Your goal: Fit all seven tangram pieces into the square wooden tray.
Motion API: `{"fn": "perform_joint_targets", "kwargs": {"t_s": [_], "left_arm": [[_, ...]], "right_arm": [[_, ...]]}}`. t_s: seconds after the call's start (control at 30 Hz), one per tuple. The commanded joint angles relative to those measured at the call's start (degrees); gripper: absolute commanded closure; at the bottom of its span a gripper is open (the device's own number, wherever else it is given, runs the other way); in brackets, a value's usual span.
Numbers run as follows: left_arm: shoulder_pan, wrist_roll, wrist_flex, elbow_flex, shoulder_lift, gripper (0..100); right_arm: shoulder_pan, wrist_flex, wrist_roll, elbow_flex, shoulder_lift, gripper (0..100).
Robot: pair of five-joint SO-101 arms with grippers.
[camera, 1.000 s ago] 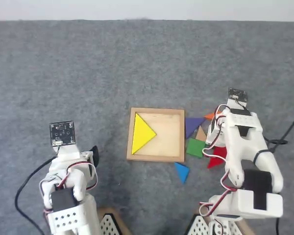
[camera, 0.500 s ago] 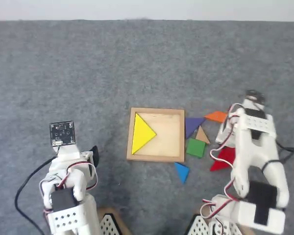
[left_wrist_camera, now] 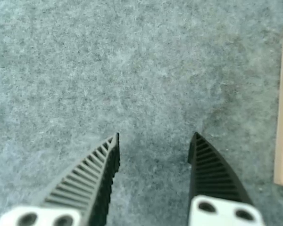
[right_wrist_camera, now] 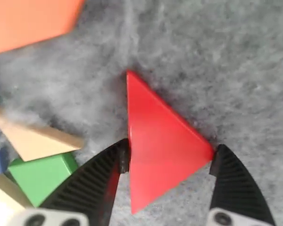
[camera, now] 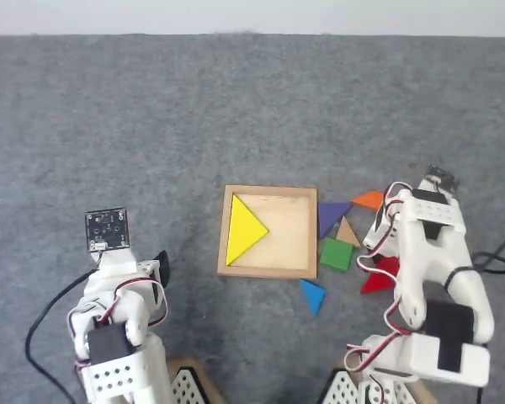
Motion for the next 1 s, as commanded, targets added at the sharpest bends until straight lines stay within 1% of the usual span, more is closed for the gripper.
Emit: {"fn": "perform_joint_targets", "kwargs": {"t_s": [0.0,0.37,0.47,0.53,0.67,0.97], "left_arm": [[-0.26,-0.26,0.26,-0.57,-1.05,77],[-0.26,-0.26,0.26,-0.57,-1.05,77],[-0.26,-0.26,0.26,-0.57,-1.05,77],[-0.26,-0.26,0.26,-0.57,-1.05,77],[-0.26,-0.26,0.26,-0.57,-1.05,77],[-0.26,-0.26,0.26,-0.57,-1.05,77]], "right_arm": [[-0.4,-0.66,-1.93,-1.93,2.15,73.1],[-0.66,-1.36,-1.76,-4.48,7.96,73.7],[-0.48,-1.36,-1.67,-4.66,7.87,78.2],[-0.31,-0.66,-1.67,-5.54,6.46,80.7],[-0.75,3.3,-1.67,-6.59,0.92,80.1],[-6.2,5.49,-0.44,-7.03,-7.08,80.1]]}}
